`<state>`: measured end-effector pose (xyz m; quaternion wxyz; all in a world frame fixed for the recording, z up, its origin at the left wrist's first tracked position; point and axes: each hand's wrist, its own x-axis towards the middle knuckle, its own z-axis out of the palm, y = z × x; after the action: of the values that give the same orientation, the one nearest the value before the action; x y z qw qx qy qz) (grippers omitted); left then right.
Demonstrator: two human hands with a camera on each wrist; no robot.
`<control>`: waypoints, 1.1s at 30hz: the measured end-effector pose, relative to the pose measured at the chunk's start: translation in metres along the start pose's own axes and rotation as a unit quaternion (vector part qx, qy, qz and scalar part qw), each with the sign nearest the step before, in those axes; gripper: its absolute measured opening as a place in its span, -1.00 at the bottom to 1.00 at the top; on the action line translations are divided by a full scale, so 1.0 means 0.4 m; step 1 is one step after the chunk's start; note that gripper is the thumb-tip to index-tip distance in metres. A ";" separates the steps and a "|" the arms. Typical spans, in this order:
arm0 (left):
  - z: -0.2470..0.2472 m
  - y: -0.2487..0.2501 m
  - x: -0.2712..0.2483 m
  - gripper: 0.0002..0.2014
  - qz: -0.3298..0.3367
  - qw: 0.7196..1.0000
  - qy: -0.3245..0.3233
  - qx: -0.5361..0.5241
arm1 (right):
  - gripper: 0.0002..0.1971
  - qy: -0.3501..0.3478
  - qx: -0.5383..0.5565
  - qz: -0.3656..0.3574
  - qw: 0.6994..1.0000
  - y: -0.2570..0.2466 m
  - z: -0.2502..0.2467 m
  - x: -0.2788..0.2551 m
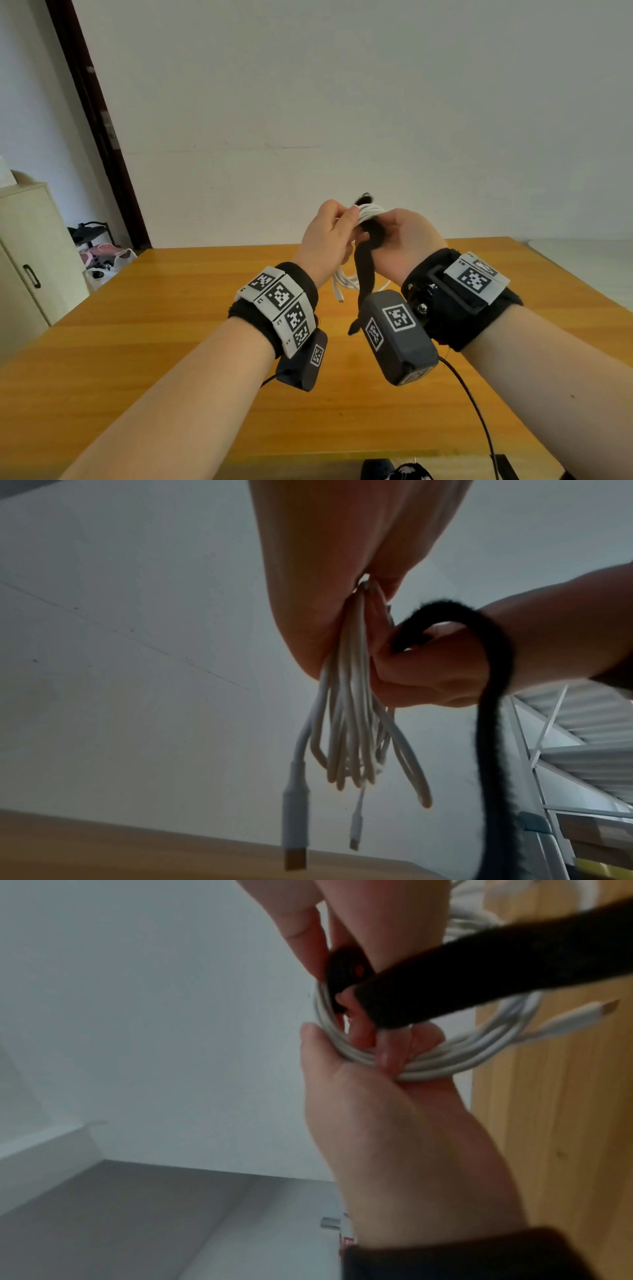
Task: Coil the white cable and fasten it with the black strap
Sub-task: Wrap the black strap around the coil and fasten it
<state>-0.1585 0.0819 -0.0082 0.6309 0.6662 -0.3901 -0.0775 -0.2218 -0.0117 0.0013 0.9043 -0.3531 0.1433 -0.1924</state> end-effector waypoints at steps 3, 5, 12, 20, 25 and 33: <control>0.005 -0.004 0.003 -0.78 -0.003 1.000 -0.006 0.001 | -0.83 -0.011 0.033 0.010 0.999 0.000 0.011 -0.024; 0.006 -0.004 0.008 -0.79 -0.019 1.000 -0.007 -0.010 | -0.84 -0.001 -0.002 -0.010 1.000 0.002 0.011 -0.023; -0.010 0.004 0.014 -0.69 -0.049 0.997 -0.050 -0.044 | -0.87 0.012 -0.034 -0.036 0.999 0.003 0.000 -0.023; -0.005 0.001 0.008 -0.70 -0.020 0.997 -0.062 -0.032 | -0.88 0.000 -0.029 -0.023 0.999 -0.012 -0.007 -0.022; -0.004 -0.003 0.014 -0.74 -0.010 0.999 -0.032 -0.037 | -0.84 0.007 -0.100 -0.011 0.995 -0.030 -0.008 -0.043; 0.009 0.001 0.012 -0.74 -0.011 0.999 -0.029 -0.015 | -0.80 0.015 -0.176 -0.027 0.984 -0.036 -0.023 -0.041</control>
<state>-0.1576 0.0763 -0.0068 0.6282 0.6584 -0.3998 -0.1098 -0.2436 -0.0193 0.0066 0.8204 -0.5073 0.1787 -0.1942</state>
